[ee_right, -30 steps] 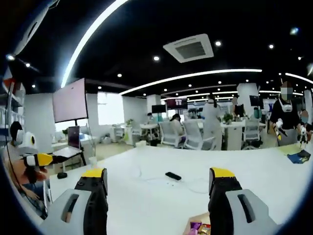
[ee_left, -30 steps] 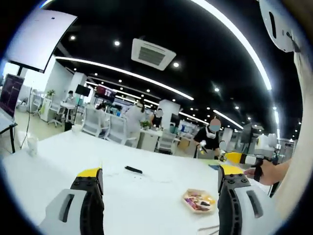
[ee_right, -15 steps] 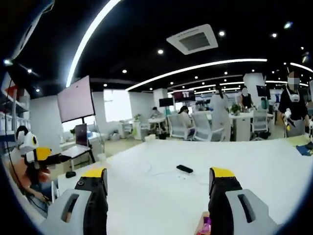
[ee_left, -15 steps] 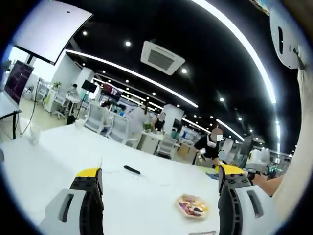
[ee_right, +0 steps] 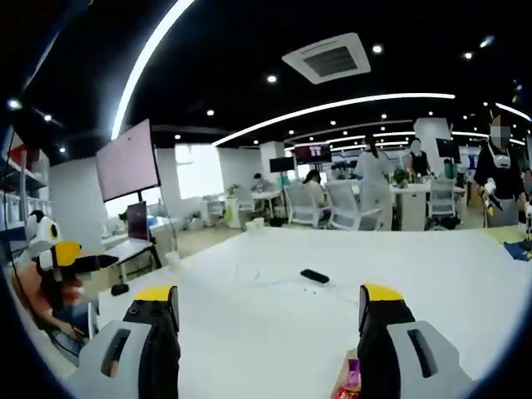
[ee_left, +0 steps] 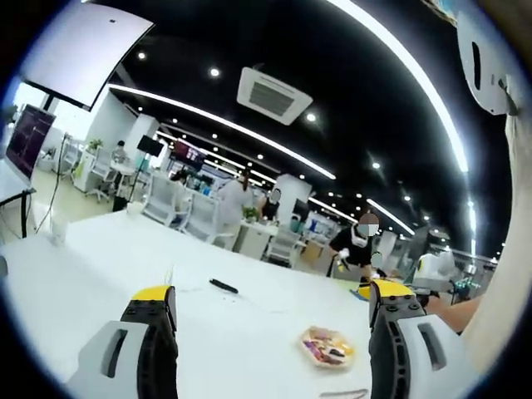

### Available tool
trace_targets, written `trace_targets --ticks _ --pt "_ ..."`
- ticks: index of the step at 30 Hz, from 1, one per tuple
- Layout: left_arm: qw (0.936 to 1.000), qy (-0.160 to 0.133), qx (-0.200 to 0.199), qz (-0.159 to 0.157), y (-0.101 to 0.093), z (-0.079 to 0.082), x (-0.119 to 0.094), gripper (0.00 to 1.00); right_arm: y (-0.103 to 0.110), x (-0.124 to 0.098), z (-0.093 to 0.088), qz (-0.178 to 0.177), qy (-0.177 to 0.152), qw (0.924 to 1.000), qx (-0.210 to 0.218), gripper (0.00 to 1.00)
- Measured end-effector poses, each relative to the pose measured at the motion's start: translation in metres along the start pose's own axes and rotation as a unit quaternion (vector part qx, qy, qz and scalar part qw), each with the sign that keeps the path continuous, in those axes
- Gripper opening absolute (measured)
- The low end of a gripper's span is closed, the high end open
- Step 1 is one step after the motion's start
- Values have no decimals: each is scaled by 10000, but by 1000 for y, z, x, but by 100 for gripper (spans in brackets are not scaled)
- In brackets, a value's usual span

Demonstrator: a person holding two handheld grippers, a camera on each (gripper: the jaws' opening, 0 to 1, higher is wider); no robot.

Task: Place the target food into the container with the food tongs after gripping and lifting it, then release it inside without dropping or visibly crushing the food.

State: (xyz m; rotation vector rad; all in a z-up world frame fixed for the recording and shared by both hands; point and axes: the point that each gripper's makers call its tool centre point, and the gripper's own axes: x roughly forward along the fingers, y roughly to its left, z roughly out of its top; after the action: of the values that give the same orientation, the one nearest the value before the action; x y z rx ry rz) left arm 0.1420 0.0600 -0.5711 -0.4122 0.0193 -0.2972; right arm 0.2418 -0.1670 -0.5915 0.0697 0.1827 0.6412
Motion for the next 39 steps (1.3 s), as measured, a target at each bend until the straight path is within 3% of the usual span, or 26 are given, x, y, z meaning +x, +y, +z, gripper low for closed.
trace_targets --ticks 10,13,21,27,33,39 --pt "10000 45 -5 -64 -3 -3 3 96 -6 -11 -4 -94 75 9999 33 86" --pt "10000 51 -19 -75 -4 -4 4 96 -13 -19 1 -186 -80 9998 32 85" --pt "9997 174 4 -196 -9 -9 10 96 -32 -36 -9 -506 -36 9986 147 85" --pt "9986 254 415 -218 -11 -13 15 94 -33 -40 -7 -586 -100 9981 134 85" --pt "9975 180 632 -247 -12 -6 17 94 -34 -51 4 -684 -288 9972 68 85" --pt "9955 226 878 -259 -10 -6 20 94 -43 -64 0 -905 -295 9953 149 85"
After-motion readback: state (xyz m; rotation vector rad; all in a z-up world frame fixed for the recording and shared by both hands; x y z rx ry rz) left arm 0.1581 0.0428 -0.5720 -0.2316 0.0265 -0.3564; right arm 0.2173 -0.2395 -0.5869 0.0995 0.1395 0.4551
